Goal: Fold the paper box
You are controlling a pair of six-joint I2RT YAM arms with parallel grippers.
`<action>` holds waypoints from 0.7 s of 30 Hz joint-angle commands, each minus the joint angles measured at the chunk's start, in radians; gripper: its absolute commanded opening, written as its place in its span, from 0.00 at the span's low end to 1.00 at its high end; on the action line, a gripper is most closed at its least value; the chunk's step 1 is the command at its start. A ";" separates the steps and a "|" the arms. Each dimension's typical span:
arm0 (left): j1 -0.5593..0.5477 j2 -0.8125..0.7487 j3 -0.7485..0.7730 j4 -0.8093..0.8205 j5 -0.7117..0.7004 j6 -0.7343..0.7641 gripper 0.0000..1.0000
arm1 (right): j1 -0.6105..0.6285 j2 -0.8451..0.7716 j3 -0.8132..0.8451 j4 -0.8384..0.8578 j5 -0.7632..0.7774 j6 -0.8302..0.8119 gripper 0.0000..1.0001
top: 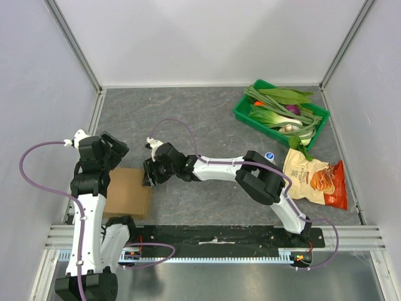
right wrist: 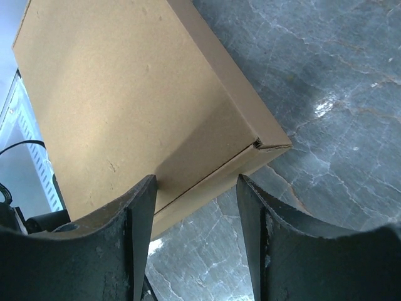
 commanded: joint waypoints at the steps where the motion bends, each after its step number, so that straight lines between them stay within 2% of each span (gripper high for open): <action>1: -0.005 -0.007 0.046 0.018 -0.031 0.044 0.85 | 0.031 0.020 0.033 0.015 -0.003 0.005 0.61; 6: -0.005 -0.001 0.064 0.018 -0.023 0.049 0.86 | 0.027 0.014 0.058 -0.003 0.038 -0.013 0.66; 10: -0.005 0.011 0.107 0.038 0.055 0.111 0.87 | -0.001 -0.059 0.118 -0.222 0.136 -0.093 0.74; 11: -0.005 0.013 0.133 0.047 0.084 0.125 0.87 | -0.008 -0.094 0.112 -0.266 0.169 -0.119 0.80; 15: -0.006 0.013 0.175 0.144 0.360 0.161 0.87 | -0.056 -0.406 -0.005 -0.457 0.427 -0.352 0.95; 16: -0.014 0.017 0.187 0.170 0.411 0.158 0.87 | -0.067 -0.468 -0.075 -0.518 0.550 -0.386 0.98; 18: -0.038 0.039 0.199 0.237 0.526 0.127 0.88 | -0.106 -0.666 -0.138 -0.573 0.672 -0.456 0.98; 21: -0.173 0.077 0.221 0.332 0.569 0.102 0.88 | -0.140 -0.938 -0.201 -0.671 0.827 -0.544 0.98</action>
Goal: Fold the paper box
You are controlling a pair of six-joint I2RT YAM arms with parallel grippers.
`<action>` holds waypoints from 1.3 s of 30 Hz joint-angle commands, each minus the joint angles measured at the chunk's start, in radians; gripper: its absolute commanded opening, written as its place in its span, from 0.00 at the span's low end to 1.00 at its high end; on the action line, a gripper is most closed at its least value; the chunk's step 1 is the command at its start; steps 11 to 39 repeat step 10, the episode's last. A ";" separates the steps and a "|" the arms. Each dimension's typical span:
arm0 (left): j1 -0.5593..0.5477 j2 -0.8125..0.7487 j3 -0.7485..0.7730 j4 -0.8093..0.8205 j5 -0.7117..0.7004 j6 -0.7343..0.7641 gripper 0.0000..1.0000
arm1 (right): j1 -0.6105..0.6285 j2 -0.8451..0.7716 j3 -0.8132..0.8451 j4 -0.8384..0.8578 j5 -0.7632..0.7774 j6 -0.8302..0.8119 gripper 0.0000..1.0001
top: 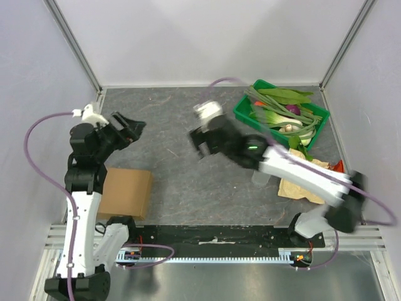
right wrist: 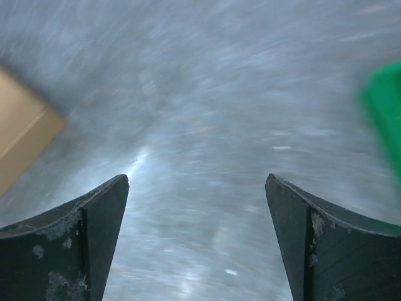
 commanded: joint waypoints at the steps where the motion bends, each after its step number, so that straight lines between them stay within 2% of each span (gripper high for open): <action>1: -0.210 0.052 0.078 0.199 0.185 0.005 0.88 | -0.044 -0.404 -0.042 -0.210 0.350 -0.238 0.98; 2: -0.256 0.085 0.096 0.214 0.152 0.010 0.88 | -0.047 -0.519 -0.029 -0.227 0.391 -0.246 0.98; 3: -0.304 0.105 0.122 0.219 0.133 0.029 0.88 | -0.047 -0.573 -0.014 -0.243 0.402 -0.253 0.98; 4: -0.400 0.128 0.183 0.221 0.116 0.043 0.88 | -0.047 -0.621 0.039 -0.272 0.402 -0.257 0.98; 7: -0.543 0.219 0.329 0.207 0.095 0.091 0.88 | -0.047 -0.766 0.153 -0.309 0.427 -0.262 0.98; 10: -0.603 0.247 0.455 0.205 0.099 0.126 0.88 | -0.047 -0.856 0.271 -0.323 0.436 -0.283 0.98; 39: -0.603 0.247 0.455 0.205 0.099 0.126 0.88 | -0.047 -0.856 0.271 -0.323 0.436 -0.283 0.98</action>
